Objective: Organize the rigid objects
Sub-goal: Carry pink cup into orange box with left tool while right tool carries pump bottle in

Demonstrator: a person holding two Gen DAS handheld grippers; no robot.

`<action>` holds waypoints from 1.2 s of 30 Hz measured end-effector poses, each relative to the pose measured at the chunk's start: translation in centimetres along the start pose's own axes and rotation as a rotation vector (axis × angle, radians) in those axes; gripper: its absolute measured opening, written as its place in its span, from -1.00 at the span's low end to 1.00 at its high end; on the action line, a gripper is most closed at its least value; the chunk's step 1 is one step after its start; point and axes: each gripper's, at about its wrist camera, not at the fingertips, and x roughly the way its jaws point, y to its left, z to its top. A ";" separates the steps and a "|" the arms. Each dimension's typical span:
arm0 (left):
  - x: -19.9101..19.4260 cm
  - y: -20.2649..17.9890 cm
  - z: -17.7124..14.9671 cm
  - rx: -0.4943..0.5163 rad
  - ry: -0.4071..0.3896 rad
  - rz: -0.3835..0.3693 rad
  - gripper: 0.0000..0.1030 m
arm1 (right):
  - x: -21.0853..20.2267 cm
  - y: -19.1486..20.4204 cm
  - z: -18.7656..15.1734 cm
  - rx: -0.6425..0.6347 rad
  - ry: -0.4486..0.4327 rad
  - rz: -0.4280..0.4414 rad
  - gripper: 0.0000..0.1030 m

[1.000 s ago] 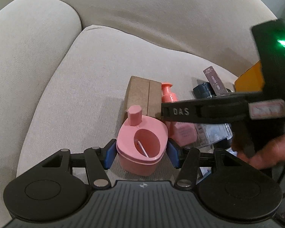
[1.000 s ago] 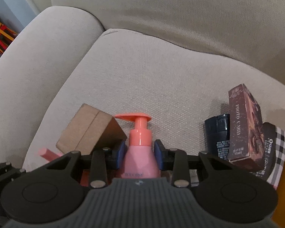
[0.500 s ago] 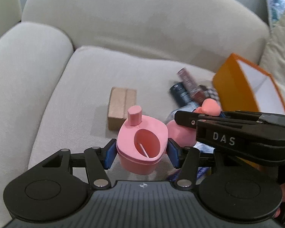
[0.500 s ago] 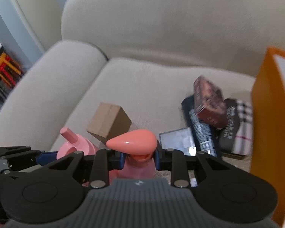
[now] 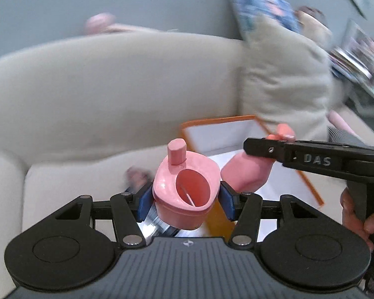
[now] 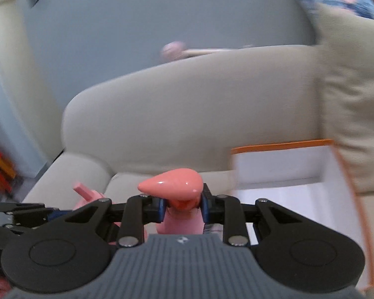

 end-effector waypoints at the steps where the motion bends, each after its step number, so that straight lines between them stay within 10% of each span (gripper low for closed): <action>1: 0.9 -1.2 0.9 0.053 -0.003 -0.013 0.24 | 0.0 -1.3 0.2 0.022 -0.003 -0.024 -0.47; 14: 17.7 -4.6 5.8 0.333 0.122 -0.108 0.24 | 8.8 -13.1 1.2 0.192 0.076 -0.094 -0.48; 36: 26.2 -7.7 2.5 0.683 0.202 0.021 0.34 | 18.2 -16.4 1.9 0.220 0.123 -0.080 -0.47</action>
